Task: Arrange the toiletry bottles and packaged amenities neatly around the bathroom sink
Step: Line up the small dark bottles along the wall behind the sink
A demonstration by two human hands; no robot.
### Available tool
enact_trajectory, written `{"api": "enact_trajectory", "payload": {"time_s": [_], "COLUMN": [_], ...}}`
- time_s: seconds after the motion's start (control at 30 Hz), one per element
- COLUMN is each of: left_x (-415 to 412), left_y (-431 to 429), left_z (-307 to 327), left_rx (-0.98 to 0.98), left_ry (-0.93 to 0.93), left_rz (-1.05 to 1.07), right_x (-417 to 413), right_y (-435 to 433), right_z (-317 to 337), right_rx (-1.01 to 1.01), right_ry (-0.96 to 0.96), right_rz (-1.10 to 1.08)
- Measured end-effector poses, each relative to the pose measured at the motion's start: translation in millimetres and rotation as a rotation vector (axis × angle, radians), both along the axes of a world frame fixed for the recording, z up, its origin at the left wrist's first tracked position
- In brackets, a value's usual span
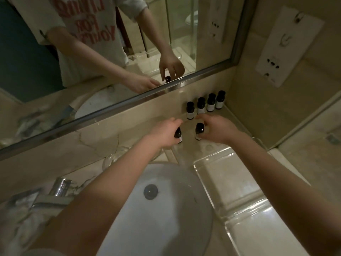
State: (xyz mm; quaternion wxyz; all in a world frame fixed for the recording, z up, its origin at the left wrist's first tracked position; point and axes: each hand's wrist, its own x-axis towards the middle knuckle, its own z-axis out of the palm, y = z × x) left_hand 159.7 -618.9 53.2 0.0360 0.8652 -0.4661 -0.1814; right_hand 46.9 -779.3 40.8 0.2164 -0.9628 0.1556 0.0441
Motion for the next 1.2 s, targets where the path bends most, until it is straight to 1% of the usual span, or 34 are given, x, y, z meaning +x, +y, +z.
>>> {"api": "enact_trajectory", "payload": {"time_s": [0.13, 0.27, 0.4, 0.57, 0.7, 0.87, 1.07, 1.2], "left_x": [5.3, 4.8, 2.9, 3.8, 4.7, 9.1, 28.1, 38.6], "left_y": [4.2, 2.5, -1.5, -4.2, -2.7, -0.3, 4.6, 5.2], "left_z": [14.5, 19.0, 17.5, 12.5, 15.1, 14.2, 18.4, 17.7], "left_rx": [-0.039, -0.037, -0.06, -0.038, -0.075, -0.079, -0.135, -0.145], "left_ry": [0.038, 0.05, 0.005, -0.019, 0.001, 0.016, -0.037, -0.09], "left_rz": [0.0, -0.028, -0.011, 0.047, 0.08, 0.074, 0.166, 0.228], "right_x": [-0.9, 9.1, 13.3, 13.2, 10.7, 18.0, 51.1, 79.3], "right_y": [-13.0, -16.6, -12.9, -11.5, -8.1, -4.3, 1.6, 4.2], "right_z": [18.6, 27.0, 32.5, 31.2, 31.7, 29.1, 39.6, 39.0], "right_rx": [0.097, -0.03, -0.09, -0.121, -0.094, -0.222, -0.257, -0.301], "right_ry": [-0.036, 0.017, 0.038, 0.033, 0.015, 0.078, -0.039, -0.053], "right_rz": [0.09, 0.193, 0.212, 0.187, 0.176, 0.246, 0.24, 0.231]}}
